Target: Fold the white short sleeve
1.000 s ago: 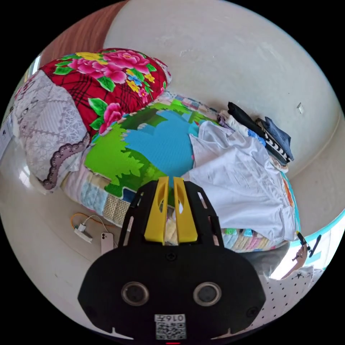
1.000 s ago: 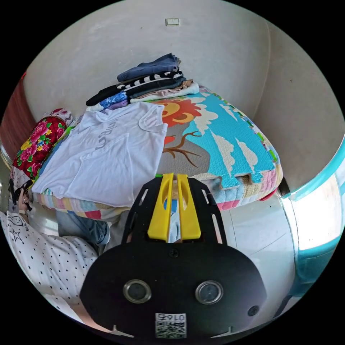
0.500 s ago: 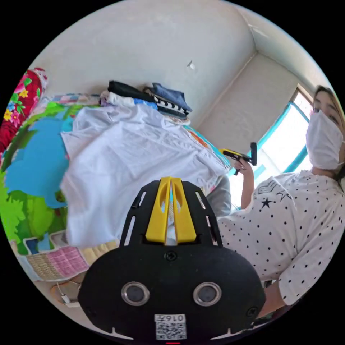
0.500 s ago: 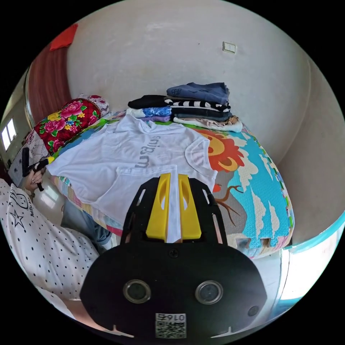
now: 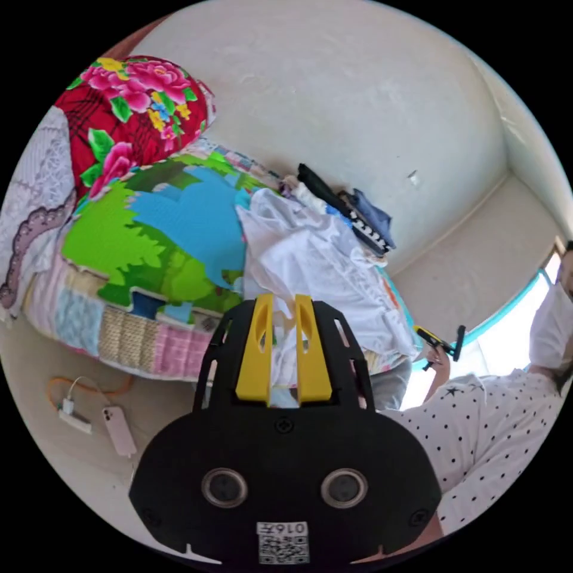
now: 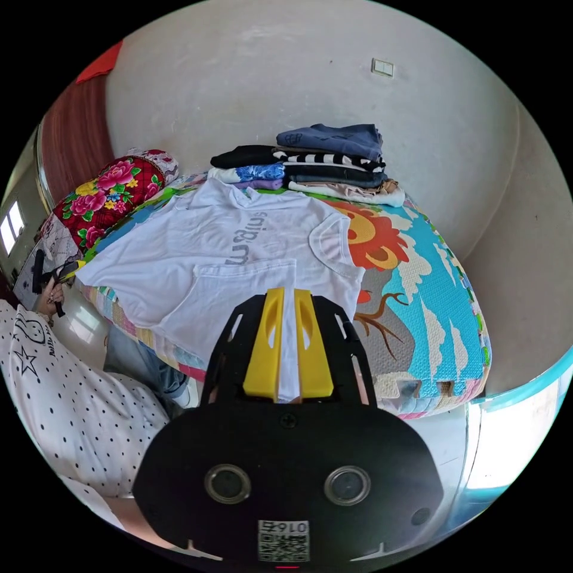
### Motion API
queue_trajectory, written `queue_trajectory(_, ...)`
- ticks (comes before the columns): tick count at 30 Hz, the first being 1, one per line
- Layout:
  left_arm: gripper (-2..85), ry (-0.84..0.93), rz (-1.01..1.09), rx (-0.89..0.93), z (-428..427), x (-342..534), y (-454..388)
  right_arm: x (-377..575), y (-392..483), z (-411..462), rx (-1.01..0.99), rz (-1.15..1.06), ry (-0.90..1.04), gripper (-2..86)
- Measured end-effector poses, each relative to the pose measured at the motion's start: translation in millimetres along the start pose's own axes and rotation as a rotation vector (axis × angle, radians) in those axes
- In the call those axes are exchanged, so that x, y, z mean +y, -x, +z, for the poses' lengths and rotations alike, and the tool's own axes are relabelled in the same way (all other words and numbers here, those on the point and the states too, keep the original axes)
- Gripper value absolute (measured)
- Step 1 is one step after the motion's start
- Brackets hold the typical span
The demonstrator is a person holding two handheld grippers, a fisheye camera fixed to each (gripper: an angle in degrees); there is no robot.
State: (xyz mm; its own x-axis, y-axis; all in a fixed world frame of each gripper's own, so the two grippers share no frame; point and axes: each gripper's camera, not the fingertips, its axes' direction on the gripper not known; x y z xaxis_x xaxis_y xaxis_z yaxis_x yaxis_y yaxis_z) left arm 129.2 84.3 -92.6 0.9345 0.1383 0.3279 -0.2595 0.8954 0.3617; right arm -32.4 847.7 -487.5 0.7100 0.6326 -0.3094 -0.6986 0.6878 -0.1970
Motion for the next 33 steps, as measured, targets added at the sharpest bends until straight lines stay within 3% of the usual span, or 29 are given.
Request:
queue_trajectory(3, -0.4, -0.039, 0.114, 0.109, 16.7, 5.4, -23.0, -12.8, 4.3, 2.8, -0.008, -0.016, 0.011, 1.8)
queue_trajectory(7, 0.2, 0.210, 0.166, 0.199, 79.7, 6.3, -46.3, -35.2, 18.1, 1.0, -0.030, -0.067, -0.013, 1.8)
queue_trajectory(12, 3.4, 0.383, 0.229, 0.088, 123.9, 22.1, -71.5, -53.8, 34.5, -0.3, -0.055, -0.124, -0.009, 1.8)
queue_trajectory(17, 4.0, 0.283, 0.178, 0.117, 105.1, 22.9, -68.0, -82.1, 48.1, -6.8, -0.093, -0.152, -0.058, 2.0)
queue_trajectory(21, 4.1, 0.241, 0.193, 0.088, 89.1, 26.3, -69.1, -138.5, 93.6, -15.9, -0.154, -0.343, -0.212, 2.5)
queue_trajectory(25, 4.4, 0.141, 0.191, -0.016, 63.6, 34.5, -71.9, -189.8, 156.4, -10.4, -0.178, -0.543, -0.222, 3.5)
queue_trajectory(29, 4.8, 0.027, 0.139, -0.157, 45.9, 39.5, -63.8, -210.6, 188.3, -0.8, -0.243, -0.579, -0.224, 4.0)
queue_trajectory(33, 6.0, 0.070, 0.139, -0.200, 58.6, 29.5, -63.8, -223.9, 211.7, 8.1, -0.333, -0.588, -0.183, 4.2)
